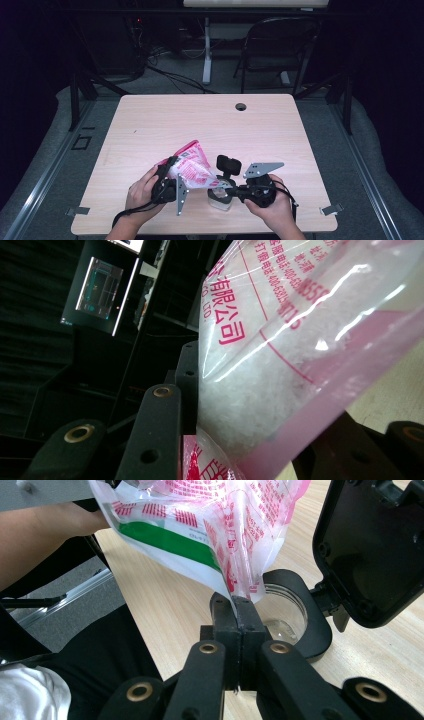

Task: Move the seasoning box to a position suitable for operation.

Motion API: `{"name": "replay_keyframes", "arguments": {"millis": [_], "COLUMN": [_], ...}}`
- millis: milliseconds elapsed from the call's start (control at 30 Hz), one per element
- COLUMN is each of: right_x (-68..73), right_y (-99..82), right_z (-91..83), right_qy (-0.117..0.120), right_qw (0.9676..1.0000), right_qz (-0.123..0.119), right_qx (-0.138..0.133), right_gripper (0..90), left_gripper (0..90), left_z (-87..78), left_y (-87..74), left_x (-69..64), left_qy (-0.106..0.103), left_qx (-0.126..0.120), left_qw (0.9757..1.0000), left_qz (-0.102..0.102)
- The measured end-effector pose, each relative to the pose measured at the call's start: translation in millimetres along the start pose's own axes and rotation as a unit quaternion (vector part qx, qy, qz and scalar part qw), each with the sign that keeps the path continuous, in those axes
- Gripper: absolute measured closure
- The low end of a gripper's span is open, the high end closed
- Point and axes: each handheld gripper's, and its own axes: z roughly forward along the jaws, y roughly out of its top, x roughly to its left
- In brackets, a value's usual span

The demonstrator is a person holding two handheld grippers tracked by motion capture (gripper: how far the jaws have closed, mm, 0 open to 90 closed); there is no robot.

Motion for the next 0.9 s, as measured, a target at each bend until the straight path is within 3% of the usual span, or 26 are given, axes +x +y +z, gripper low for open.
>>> {"name": "replay_keyframes", "arguments": {"millis": [900], "right_x": [-1.3], "right_y": [-2.1], "right_z": [0.9], "right_qy": [0.0], "right_qw": [1.0], "right_qz": [0.006], "right_qx": [0.002], "right_gripper": [90.0], "left_gripper": [68.7], "left_z": [-3.8], "left_y": [4.5], "left_x": [2.5], "left_qy": [0.013], "left_qx": [-0.001], "left_qw": [0.9998], "left_qz": [0.014]}}
